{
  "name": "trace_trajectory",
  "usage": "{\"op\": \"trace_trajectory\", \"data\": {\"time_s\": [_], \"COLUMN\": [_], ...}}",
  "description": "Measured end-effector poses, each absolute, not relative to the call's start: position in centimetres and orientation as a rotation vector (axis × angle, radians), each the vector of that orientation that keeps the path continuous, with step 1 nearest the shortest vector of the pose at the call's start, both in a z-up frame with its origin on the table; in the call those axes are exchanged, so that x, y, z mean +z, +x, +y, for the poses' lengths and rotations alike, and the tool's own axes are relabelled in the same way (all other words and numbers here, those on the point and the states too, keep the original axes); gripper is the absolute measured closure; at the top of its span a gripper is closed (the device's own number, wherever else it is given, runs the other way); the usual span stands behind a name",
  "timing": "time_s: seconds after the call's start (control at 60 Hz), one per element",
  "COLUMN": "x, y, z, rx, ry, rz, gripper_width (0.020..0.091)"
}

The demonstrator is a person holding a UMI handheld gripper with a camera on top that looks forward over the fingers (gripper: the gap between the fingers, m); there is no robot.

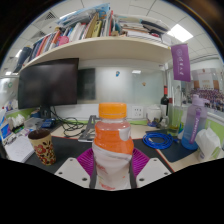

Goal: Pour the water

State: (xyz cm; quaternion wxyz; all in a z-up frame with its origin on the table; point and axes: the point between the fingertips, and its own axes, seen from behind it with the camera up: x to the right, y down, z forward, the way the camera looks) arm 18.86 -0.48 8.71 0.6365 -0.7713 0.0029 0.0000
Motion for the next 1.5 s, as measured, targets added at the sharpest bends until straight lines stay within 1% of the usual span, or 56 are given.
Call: {"op": "trace_trajectory", "data": {"time_s": [0.05, 0.133, 0.283, 0.383, 0.45, 0.467, 0.617, 0.65, 0.717, 0.75, 0.833, 1.117, 1.2, 1.317, 1.45, 1.5], "x": [8.7, 8.8, 8.8, 10.8, 12.2, 12.3, 13.9, 14.2, 13.8, 14.0, 14.4, 14.9, 15.3, 15.6, 15.4, 15.4], "y": [18.9, 19.1, 18.9, 18.6, 17.9, 17.8, 15.2, 14.7, 13.3, 12.7, 11.4, 8.8, 8.1, 7.2, 6.7, 6.5], "z": [-0.4, -0.2, 0.0, 0.2, 0.9, 1.0, 2.6, 3.1, 3.6, 3.8, 4.2, 5.8, 6.3, 6.5, 6.1, 5.7], "rx": [-0.002, -0.022, -0.088, -0.188, -0.286, -0.322, -0.603, -0.669, -0.797, -0.847, -0.968, -1.369, -1.429, -1.459, -1.431, -1.376], "ry": [-1.759, -1.76, -1.786, -1.796, -1.811, -1.823, -1.831, -1.809, -1.775, -1.75, -1.668, -1.347, -1.247, -1.197, -1.216, -1.264], "rz": [0.009, 0.014, -0.014, -0.102, -0.218, -0.253, -0.649, -0.749, -0.932, -1.009, -1.2, -1.66, -1.752, -1.8, -1.801, -1.762], "gripper_width": [0.07, 0.0741, 0.0742, 0.0742, 0.0741, 0.073, 0.0729, 0.0728, 0.0728, 0.0718, 0.072, 0.0714, 0.0712, 0.0713, 0.0712, 0.0711]}}
